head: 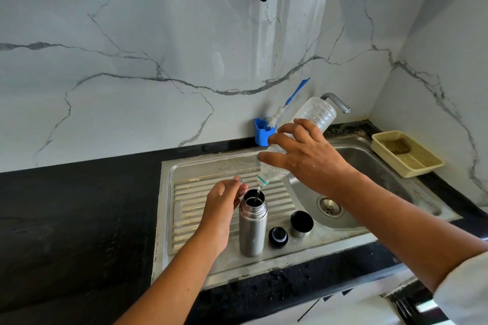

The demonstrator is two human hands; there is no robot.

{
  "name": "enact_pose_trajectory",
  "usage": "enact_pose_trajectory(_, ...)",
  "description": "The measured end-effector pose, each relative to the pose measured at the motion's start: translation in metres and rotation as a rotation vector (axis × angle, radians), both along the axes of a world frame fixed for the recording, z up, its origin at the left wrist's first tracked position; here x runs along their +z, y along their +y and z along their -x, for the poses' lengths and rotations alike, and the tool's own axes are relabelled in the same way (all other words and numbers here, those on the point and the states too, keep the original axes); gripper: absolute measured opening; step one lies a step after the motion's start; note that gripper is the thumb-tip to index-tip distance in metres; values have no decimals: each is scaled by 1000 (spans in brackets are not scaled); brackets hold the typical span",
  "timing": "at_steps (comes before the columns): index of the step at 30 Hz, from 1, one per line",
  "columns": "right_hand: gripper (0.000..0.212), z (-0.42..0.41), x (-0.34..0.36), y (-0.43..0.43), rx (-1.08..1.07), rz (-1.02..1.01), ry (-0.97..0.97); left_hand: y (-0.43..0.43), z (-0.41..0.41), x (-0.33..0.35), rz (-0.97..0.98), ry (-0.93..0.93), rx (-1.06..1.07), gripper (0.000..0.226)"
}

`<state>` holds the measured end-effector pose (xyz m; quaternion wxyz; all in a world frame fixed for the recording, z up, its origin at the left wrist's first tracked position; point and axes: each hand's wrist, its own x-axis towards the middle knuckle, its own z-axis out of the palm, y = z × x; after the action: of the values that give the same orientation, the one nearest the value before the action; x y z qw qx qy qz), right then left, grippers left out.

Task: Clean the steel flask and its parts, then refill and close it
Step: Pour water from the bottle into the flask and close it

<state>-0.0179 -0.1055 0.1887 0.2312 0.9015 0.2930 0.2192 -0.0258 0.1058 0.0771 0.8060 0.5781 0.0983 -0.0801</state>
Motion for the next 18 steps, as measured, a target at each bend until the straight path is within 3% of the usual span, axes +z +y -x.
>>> enact_pose_trajectory(18, 56, -7, 6, 3, 117, 55, -75, 2, -1, 1, -4, -7, 6, 22)
